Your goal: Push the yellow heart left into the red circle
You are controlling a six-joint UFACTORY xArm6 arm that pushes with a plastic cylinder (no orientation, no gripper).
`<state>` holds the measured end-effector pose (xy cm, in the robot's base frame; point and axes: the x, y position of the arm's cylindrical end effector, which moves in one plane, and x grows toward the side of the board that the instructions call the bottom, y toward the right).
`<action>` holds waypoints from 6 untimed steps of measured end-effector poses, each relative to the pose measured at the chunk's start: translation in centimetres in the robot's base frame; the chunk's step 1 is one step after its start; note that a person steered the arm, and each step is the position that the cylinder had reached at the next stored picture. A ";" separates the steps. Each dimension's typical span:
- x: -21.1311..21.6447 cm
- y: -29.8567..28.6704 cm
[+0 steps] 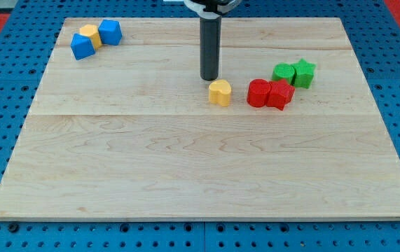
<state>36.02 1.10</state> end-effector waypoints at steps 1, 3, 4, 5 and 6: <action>3.5 0.3; 7.2 -1.7; 7.1 -0.2; 6.9 2.1; 6.8 1.0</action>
